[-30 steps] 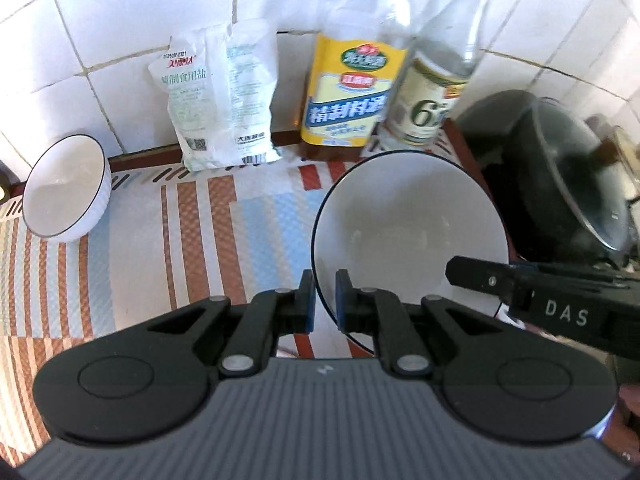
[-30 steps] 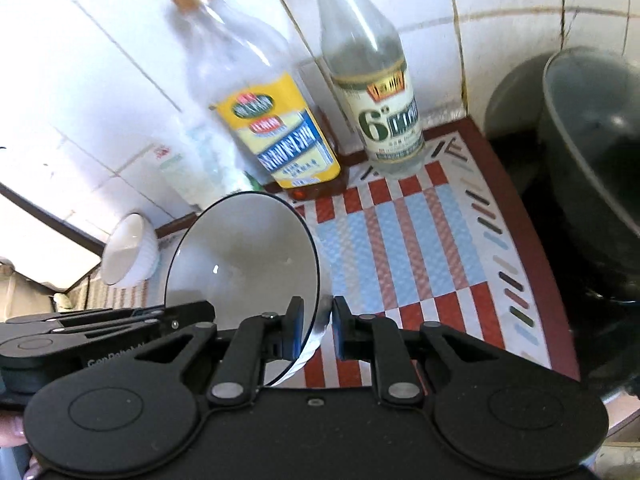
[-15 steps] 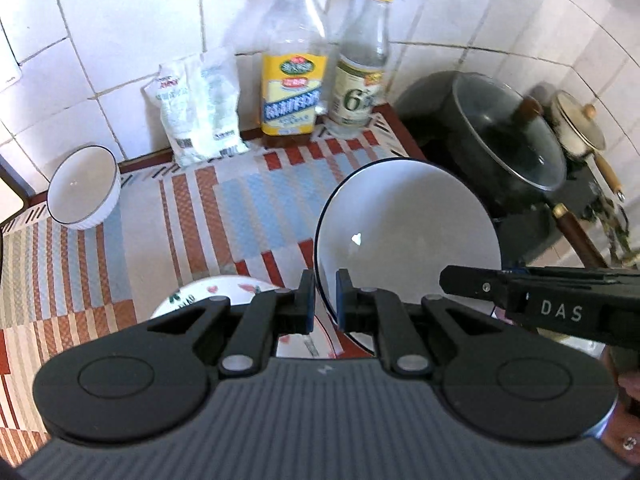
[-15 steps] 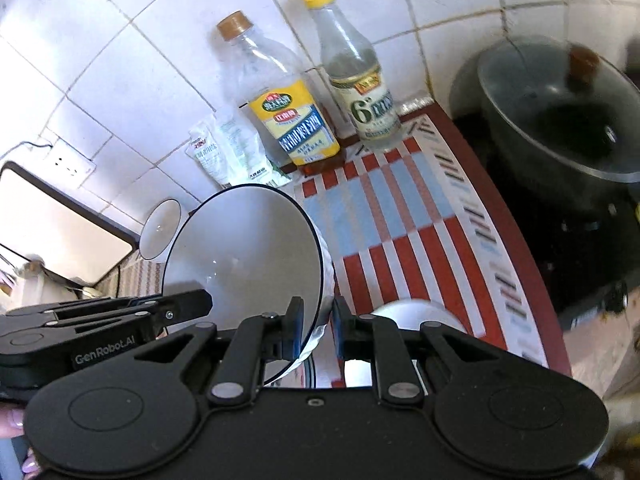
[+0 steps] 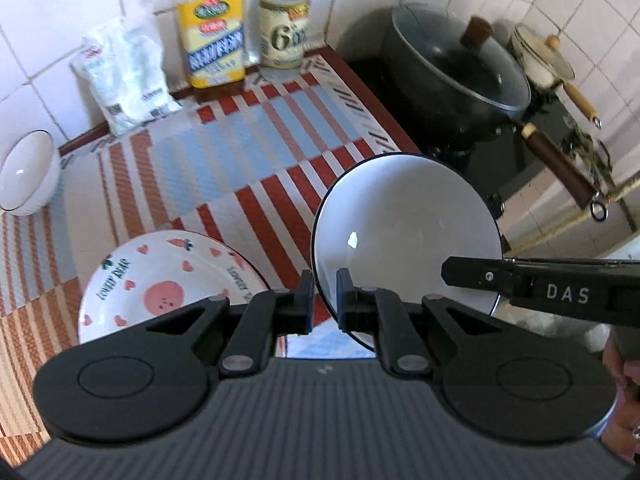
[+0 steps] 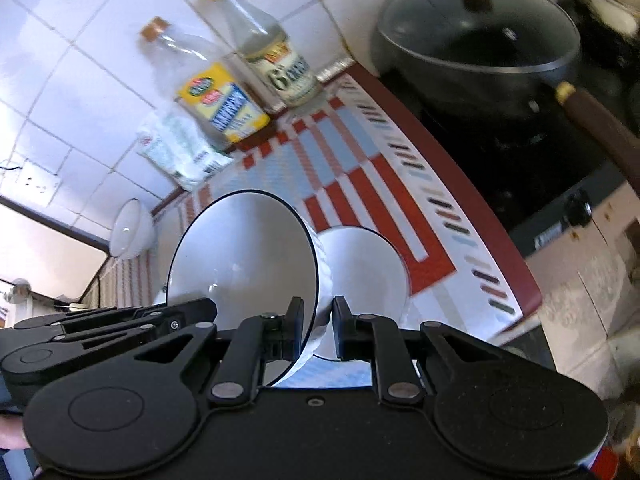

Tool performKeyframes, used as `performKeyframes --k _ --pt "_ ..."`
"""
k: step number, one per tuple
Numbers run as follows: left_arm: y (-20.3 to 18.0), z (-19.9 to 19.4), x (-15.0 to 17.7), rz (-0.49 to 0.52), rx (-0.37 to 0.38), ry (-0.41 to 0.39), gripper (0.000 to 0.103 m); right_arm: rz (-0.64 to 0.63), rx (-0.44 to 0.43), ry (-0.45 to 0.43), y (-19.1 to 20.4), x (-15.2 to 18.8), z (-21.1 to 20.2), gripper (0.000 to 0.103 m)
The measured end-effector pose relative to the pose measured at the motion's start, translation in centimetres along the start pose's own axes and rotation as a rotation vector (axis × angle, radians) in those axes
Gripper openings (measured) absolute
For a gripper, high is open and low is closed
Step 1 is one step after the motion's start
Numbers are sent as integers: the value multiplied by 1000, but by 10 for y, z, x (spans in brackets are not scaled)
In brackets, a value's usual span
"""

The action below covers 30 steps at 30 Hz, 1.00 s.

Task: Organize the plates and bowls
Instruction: 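Lower the second bowl into the first bowl and open the right gripper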

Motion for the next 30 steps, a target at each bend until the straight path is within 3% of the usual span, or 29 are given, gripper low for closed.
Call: performKeyframes --k 17,30 --pt "-5 58 -16 -6 -18 125 9 65 22 76 -35 -10 41 19" --pt "-2 76 -21 -18 -12 184 9 -123 168 66 -20 -16 53 19"
Point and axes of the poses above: each gripper's, at about its wrist camera, not at the fingertips, and z roughly the way its jaws point, y to its left, x to its underside, the point moved 1 cm from there along z, roughly the way its jaws point, and after that the axes turned 9 degrees about y, right-handed, at the moved point
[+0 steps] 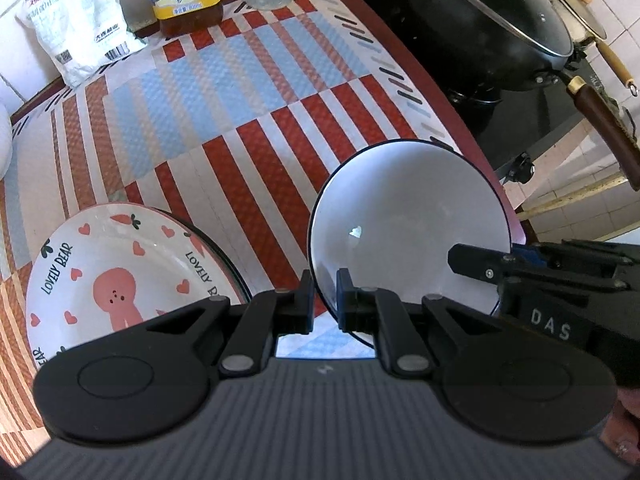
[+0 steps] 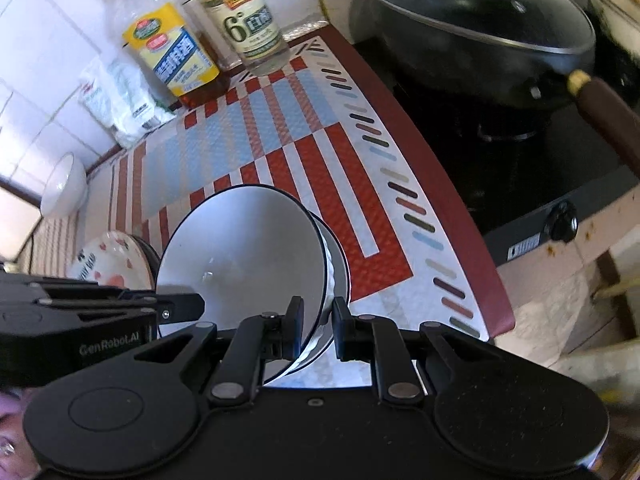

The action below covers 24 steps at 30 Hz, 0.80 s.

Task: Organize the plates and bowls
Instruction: 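Lower the second bowl into the first bowl and open the right gripper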

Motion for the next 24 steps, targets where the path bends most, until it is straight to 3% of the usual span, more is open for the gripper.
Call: performKeyframes --k 9,13,24 --pt "7 4 0 -54 40 24 11 -84 53 -33 11 0 1 22" --pt "11 3 1 -87 80 30 11 -127 134 -54 16 0 -4 24" --pt "18 -11 11 -111 85 -8 10 -164 167 -54 19 3 -3 24"
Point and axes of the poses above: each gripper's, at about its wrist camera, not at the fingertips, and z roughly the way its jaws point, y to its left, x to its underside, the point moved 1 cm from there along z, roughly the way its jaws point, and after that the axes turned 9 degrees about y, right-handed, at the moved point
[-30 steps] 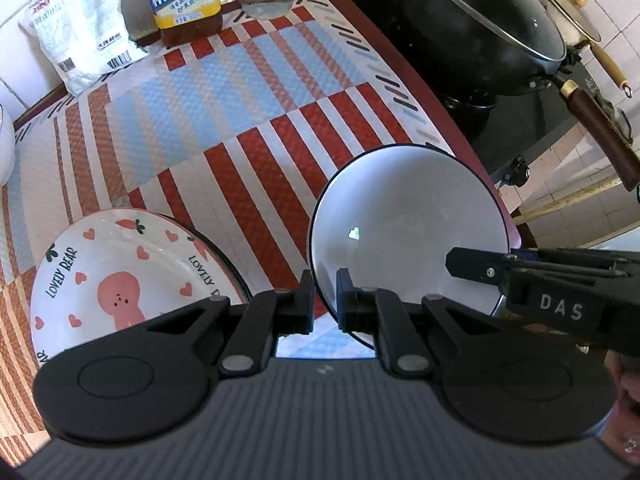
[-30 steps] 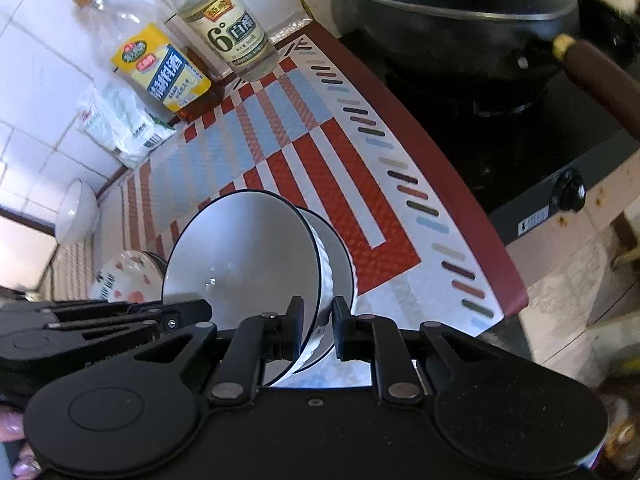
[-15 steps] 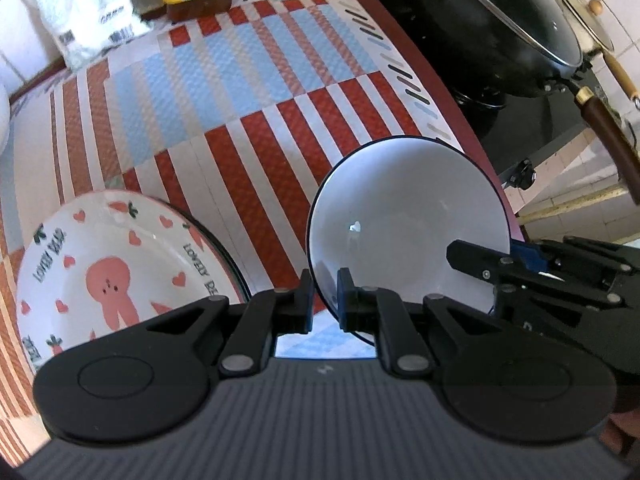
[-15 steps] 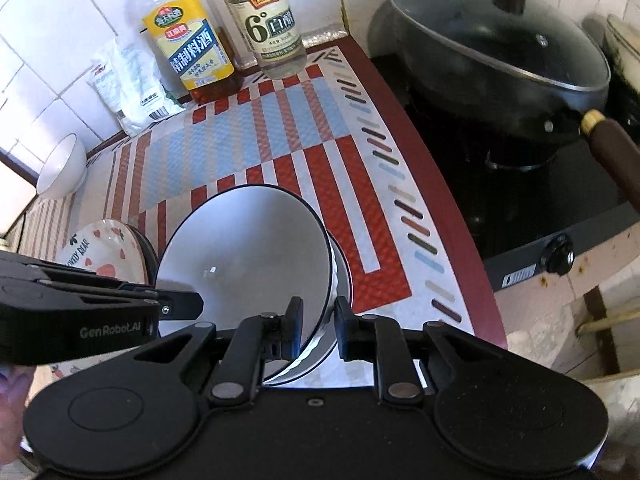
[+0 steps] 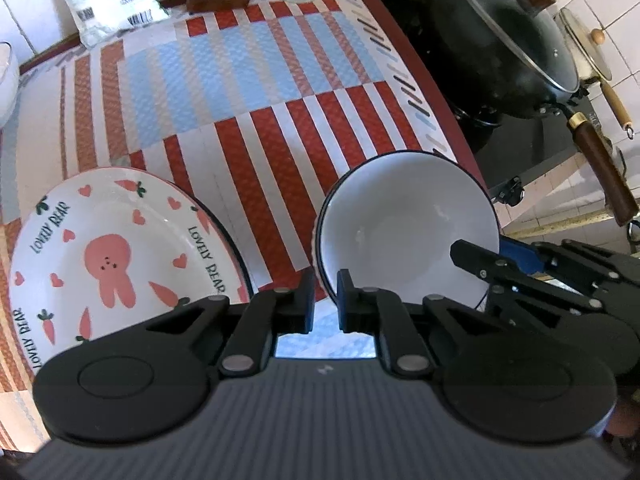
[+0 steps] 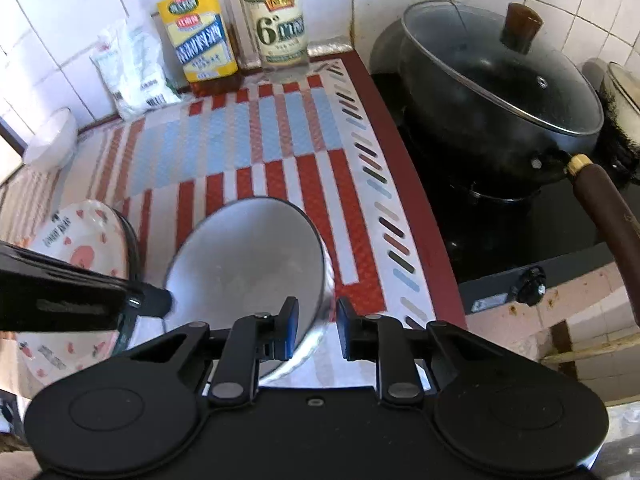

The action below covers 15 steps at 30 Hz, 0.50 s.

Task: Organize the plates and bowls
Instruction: 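Lower the second bowl into the first bowl and open the right gripper, then move the right gripper to the white bowl by the wall outlet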

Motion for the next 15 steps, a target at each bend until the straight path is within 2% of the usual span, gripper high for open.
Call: performKeyframes --k 9,15 --pt "16 -67 31 30 30 -117 11 10 -69 -103 8 9 -47 25" --pt "41 -120 62 40 48 -207 11 -51 -153 -184 41 23 -87 26"
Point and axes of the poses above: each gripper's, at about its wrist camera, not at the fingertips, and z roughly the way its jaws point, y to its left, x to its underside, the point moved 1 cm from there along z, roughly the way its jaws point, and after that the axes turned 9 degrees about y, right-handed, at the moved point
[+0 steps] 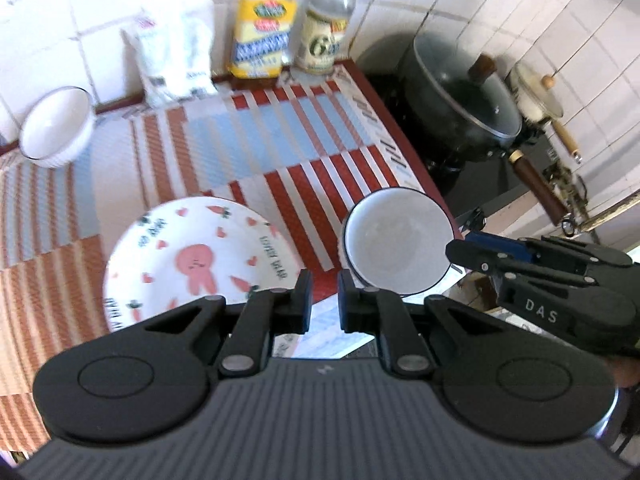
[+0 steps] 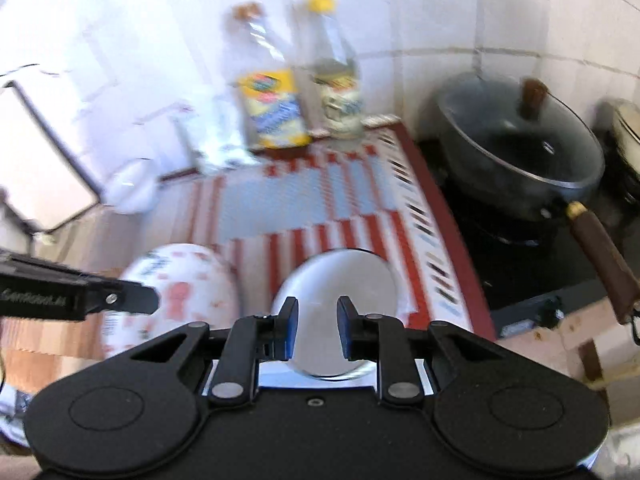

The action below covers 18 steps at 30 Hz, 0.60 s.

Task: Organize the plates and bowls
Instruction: 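Move the right gripper to the white bowl by the wall outlet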

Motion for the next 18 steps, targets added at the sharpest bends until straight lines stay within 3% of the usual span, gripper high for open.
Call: performKeyframes --k 10,18 --pt "57 -76 44 -34 -9 -179 12 -170 -117 -116 93 9 -24 34" --pt "126 -112 71 -169 -62 -279 14 -261 -191 -127 155 1 -9 42"
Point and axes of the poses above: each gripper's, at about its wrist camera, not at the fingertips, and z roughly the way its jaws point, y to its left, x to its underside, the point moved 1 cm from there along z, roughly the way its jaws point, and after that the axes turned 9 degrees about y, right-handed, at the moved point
